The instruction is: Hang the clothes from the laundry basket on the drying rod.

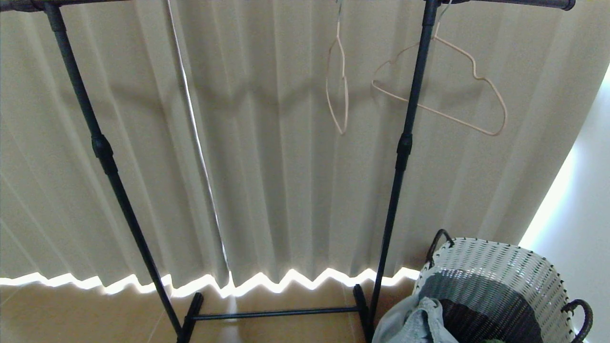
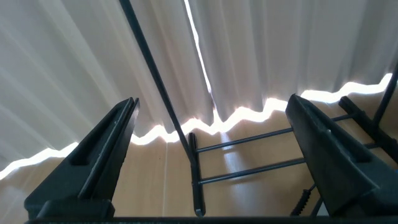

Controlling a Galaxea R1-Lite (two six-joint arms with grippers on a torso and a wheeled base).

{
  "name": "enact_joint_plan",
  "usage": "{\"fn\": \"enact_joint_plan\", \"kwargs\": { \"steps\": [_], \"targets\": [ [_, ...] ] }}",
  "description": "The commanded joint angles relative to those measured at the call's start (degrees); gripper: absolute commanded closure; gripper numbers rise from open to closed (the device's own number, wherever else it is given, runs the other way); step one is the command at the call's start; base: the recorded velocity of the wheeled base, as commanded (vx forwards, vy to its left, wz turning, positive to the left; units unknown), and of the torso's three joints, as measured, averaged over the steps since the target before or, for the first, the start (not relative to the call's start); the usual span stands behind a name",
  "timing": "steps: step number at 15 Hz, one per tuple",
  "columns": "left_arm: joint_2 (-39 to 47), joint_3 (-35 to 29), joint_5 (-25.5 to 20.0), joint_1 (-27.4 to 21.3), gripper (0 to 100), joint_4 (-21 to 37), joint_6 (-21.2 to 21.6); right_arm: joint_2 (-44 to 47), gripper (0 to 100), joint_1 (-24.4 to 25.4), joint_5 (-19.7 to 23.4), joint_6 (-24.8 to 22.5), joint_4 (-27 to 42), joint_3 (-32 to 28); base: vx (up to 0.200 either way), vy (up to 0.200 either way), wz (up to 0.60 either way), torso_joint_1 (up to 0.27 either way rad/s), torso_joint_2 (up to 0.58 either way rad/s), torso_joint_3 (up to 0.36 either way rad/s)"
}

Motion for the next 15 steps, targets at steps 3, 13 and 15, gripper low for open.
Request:
{"fn": "enact_joint_plan", "kwargs": {
  "steps": [3, 13, 15],
  "targets": [
    [0.0, 0.0, 0.0, 0.0, 0, 0.0, 0.0, 0.2, 0, 0.0, 0.1, -2.1, 0.8, -1.8, 0.000, 0.000, 0.00, 0.000, 0.00, 0.000],
    [0.0, 0.0, 0.9, 0.0, 0, 0.0, -0.7, 41.3, 0, 5.5, -3.8, -23.7, 16.0, -11.4, 0.000, 0.000, 0.00, 0.000, 0.00, 0.000],
    [0.0, 0.0, 0.9, 0.0, 0, 0.0, -0.7, 48.6, 0, 5.5, -5.1, -28.5, 12.9, -11.3, 0.000, 0.000, 0.00, 0.000, 0.00, 0.000]
  ]
}}
